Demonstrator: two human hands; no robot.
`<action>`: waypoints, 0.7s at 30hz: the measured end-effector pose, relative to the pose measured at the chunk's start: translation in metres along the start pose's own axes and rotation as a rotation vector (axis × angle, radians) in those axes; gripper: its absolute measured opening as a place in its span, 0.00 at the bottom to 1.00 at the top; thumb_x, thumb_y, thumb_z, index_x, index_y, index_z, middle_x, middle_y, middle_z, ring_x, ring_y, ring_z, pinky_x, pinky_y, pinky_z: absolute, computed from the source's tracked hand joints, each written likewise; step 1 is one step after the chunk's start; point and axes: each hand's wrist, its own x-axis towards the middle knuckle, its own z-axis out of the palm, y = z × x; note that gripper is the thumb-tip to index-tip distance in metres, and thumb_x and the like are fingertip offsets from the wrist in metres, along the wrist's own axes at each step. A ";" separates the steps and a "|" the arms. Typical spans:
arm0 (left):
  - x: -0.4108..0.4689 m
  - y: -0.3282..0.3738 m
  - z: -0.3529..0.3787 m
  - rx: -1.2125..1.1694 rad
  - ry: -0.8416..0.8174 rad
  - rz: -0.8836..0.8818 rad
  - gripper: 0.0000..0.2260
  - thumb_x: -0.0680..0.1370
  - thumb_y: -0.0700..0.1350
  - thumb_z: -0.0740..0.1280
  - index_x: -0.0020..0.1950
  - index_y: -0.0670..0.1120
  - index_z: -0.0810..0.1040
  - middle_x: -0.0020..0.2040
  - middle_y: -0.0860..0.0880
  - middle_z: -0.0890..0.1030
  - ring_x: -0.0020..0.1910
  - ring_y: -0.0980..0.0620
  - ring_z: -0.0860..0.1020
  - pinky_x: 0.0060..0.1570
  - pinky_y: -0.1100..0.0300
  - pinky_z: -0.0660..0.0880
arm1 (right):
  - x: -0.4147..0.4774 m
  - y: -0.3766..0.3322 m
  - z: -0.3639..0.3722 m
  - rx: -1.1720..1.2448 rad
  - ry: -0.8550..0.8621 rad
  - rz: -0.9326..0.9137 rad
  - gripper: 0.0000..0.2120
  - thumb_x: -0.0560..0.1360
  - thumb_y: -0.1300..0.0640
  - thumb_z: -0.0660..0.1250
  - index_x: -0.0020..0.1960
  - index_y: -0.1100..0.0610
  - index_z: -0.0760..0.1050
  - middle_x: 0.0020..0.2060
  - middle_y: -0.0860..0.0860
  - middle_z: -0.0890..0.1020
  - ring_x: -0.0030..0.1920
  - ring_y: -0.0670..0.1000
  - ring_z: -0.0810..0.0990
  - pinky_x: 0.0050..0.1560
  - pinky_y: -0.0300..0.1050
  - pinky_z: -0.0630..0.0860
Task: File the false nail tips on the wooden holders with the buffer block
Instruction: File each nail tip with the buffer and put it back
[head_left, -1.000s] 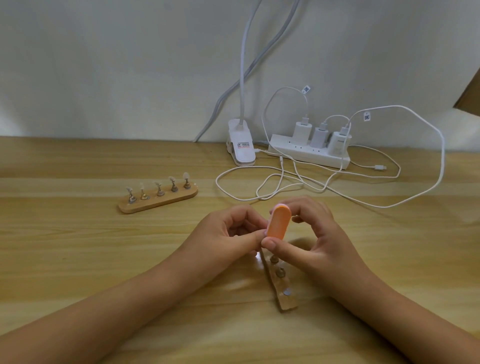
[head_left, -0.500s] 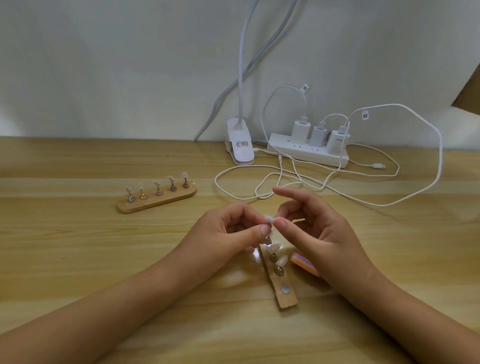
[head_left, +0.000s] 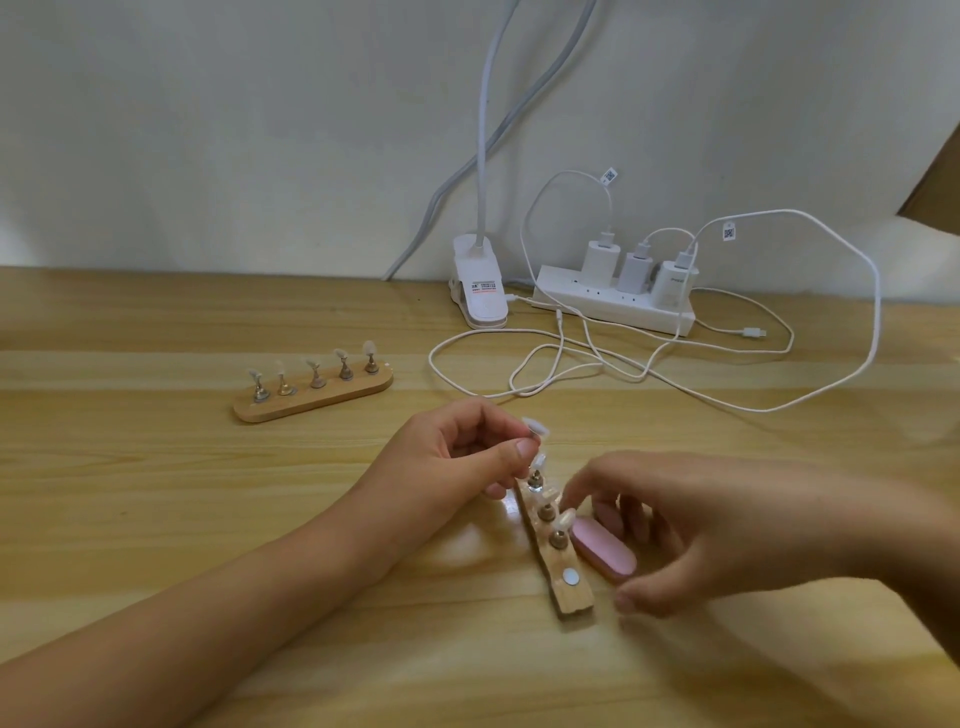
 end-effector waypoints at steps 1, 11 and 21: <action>0.000 0.000 0.000 0.000 -0.001 -0.002 0.03 0.75 0.37 0.70 0.48 0.40 0.80 0.39 0.53 0.83 0.36 0.60 0.79 0.36 0.68 0.75 | 0.001 -0.001 0.001 0.004 0.029 -0.006 0.22 0.64 0.35 0.67 0.58 0.31 0.68 0.50 0.32 0.75 0.48 0.37 0.77 0.46 0.36 0.76; 0.000 0.002 0.000 -0.005 0.001 -0.020 0.04 0.75 0.38 0.70 0.48 0.40 0.81 0.38 0.51 0.83 0.36 0.60 0.79 0.36 0.68 0.74 | 0.036 0.031 0.018 0.194 0.730 -0.047 0.18 0.67 0.47 0.78 0.42 0.50 0.68 0.37 0.47 0.77 0.36 0.44 0.72 0.36 0.40 0.70; 0.000 0.001 0.000 0.013 -0.008 -0.036 0.02 0.75 0.39 0.71 0.46 0.44 0.81 0.44 0.50 0.85 0.37 0.60 0.80 0.37 0.68 0.76 | 0.020 0.043 0.001 0.276 0.239 -0.020 0.33 0.73 0.52 0.75 0.69 0.33 0.63 0.48 0.34 0.74 0.46 0.41 0.74 0.51 0.31 0.71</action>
